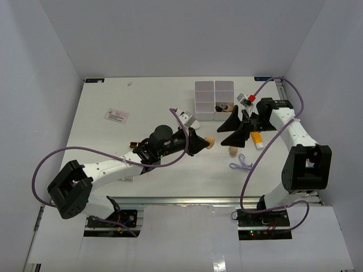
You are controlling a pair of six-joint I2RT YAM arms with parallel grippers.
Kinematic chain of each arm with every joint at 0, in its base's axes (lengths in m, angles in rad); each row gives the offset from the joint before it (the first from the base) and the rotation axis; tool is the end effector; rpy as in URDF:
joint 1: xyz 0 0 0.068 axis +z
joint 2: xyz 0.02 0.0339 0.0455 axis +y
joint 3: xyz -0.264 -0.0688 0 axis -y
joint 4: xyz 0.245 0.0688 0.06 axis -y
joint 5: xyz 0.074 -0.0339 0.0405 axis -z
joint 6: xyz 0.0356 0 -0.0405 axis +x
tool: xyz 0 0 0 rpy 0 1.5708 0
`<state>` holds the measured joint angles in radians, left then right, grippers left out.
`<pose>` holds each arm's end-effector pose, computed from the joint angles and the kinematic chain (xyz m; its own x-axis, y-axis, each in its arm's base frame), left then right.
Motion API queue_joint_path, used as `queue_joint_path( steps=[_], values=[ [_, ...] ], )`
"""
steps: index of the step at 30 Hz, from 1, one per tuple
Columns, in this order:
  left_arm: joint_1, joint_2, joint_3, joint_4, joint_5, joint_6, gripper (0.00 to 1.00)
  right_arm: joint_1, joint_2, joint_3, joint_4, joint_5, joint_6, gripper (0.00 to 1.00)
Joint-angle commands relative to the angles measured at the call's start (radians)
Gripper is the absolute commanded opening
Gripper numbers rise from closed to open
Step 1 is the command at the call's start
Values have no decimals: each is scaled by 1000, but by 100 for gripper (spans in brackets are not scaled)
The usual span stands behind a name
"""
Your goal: Organize the makeup
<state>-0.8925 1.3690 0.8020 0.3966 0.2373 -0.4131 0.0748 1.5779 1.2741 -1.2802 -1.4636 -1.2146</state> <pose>0.1899 -0.2490 0.2727 -0.4596 -0.0515 -0.8866 0.7836 0.4464 -0.4321 0.2692 0.0557 0.2837 -0.3525 -0.1270 -0.9272 -0.9328 -0.0325 0.3591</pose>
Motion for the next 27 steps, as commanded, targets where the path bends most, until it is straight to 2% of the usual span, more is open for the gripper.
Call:
queue_joint_path(
  steps=[1,7,15,22,27],
  values=[
    [-2,40,21,190,57,-74,0,12,35,24,-25,-118,18,97],
    [-3,72,48,208,73,-101,0,12,86,3,-25,-111,-11,86],
    [-3,87,56,195,62,-104,0,30,102,19,-25,-127,-30,65],
    [-3,101,82,169,64,-92,0,59,109,20,-26,-144,-46,55],
    [-3,108,100,145,57,-79,2,69,105,28,-25,-139,-69,28]
  ],
)
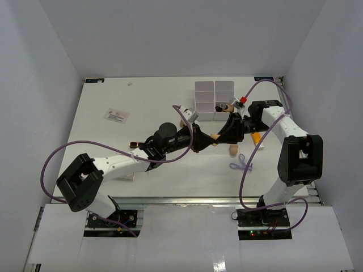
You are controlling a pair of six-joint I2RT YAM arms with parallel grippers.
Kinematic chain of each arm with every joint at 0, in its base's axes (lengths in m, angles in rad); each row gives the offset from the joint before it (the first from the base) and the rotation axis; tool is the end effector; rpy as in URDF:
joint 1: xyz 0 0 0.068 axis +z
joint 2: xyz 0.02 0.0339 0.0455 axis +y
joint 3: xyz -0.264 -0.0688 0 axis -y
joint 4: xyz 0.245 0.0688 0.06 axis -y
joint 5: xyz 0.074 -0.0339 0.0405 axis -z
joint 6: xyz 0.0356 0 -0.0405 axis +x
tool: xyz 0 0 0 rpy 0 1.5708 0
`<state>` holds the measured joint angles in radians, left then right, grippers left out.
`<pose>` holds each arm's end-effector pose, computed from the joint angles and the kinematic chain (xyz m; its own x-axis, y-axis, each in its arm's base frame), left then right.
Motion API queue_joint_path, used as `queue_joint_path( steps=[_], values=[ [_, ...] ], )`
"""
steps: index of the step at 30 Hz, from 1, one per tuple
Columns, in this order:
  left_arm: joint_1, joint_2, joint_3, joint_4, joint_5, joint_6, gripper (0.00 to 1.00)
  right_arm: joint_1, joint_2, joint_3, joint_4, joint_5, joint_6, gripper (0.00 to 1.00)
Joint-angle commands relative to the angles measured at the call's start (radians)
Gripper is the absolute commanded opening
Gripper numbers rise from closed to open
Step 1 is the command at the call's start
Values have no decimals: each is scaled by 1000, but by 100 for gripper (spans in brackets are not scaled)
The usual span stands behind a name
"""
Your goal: Organize the makeup
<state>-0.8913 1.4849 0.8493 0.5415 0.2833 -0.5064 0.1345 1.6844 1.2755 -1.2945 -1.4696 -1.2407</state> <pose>0.2046 -0.2690 0.2692 -0.4987 -0.1237 -0.8579 0.7774 0.3738 -0.5059 0.2810 0.0738 0.2565 -0.4289 -0.1545 -0.8901 -0.8914 -0.0876 0.4447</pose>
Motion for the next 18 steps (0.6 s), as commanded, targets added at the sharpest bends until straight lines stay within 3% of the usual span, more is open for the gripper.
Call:
queue_joint_path(
  steps=[1,4,12,18],
  values=[
    [-5,-9,58,-10,10,20,2,10,-7,27,-11,-130,-45,25],
    [-6,-16,66,-36,3,34,4,10,-21,23,-11,-117,-50,23],
    [-6,-52,42,-51,-2,42,4,11,-35,15,-11,-94,-65,42],
    [-6,-59,30,-68,-5,52,5,10,-44,19,-11,-80,-69,41]
  ],
)
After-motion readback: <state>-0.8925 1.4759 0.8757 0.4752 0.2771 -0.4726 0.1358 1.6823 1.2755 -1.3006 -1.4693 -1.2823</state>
